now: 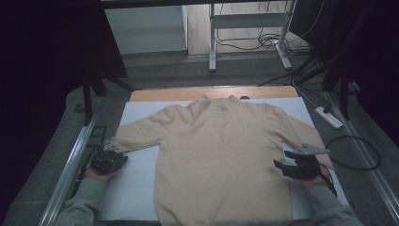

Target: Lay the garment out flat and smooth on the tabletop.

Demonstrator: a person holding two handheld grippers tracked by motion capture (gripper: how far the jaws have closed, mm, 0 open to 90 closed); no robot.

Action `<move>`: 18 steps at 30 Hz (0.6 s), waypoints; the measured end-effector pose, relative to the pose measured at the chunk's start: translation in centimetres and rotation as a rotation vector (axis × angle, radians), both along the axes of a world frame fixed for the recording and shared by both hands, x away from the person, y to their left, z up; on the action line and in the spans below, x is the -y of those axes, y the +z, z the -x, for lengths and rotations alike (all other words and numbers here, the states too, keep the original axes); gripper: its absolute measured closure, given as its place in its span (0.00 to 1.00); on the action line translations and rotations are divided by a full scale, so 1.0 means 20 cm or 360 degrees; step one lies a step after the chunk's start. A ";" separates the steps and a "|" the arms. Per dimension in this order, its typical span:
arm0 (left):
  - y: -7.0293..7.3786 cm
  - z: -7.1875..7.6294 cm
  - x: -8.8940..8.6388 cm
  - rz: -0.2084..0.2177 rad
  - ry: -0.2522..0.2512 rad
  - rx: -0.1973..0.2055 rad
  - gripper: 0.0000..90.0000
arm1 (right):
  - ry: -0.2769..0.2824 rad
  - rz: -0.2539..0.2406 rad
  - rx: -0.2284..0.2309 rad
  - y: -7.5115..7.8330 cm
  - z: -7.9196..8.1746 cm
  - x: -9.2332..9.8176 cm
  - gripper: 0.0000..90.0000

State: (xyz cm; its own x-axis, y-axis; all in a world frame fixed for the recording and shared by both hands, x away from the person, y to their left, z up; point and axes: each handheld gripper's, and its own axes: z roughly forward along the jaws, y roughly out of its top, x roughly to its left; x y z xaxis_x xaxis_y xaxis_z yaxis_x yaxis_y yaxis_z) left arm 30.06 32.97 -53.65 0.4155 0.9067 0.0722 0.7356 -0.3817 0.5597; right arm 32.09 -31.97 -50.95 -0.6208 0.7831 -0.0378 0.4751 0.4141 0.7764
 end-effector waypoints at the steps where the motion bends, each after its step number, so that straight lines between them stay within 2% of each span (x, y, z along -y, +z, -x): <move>1: 0.00 0.00 -0.01 -0.0009 -0.0004 0.0010 0.90 | 0.0000 0.0002 -0.0001 0.00 0.00 0.00 0.42; 5: 0.03 0.02 -0.05 -0.0096 0.0007 0.0035 0.94 | -0.0008 0.0003 -0.0002 0.00 0.00 0.00 0.42; 8: 0.05 0.03 -0.13 -0.0122 0.0075 0.0057 0.95 | -0.0010 0.0003 0.0001 0.00 0.00 0.00 0.42; 10: 0.05 0.05 -0.19 -0.0166 0.0123 0.0054 0.96 | -0.0011 0.0004 0.0001 0.00 0.00 0.00 0.42; 15: -0.01 0.09 -0.35 -0.0309 0.0217 -0.0007 0.98 | -0.0014 0.0006 0.0002 0.00 0.00 0.00 0.42; 17: -0.07 0.10 -0.41 -0.0427 0.0271 -0.0063 0.99 | -0.0016 0.0006 0.0002 0.00 0.00 0.00 0.42; 18: -0.10 0.11 -0.44 -0.0452 0.0295 -0.0092 0.99 | -0.0017 0.0003 0.0001 0.00 0.00 0.00 0.42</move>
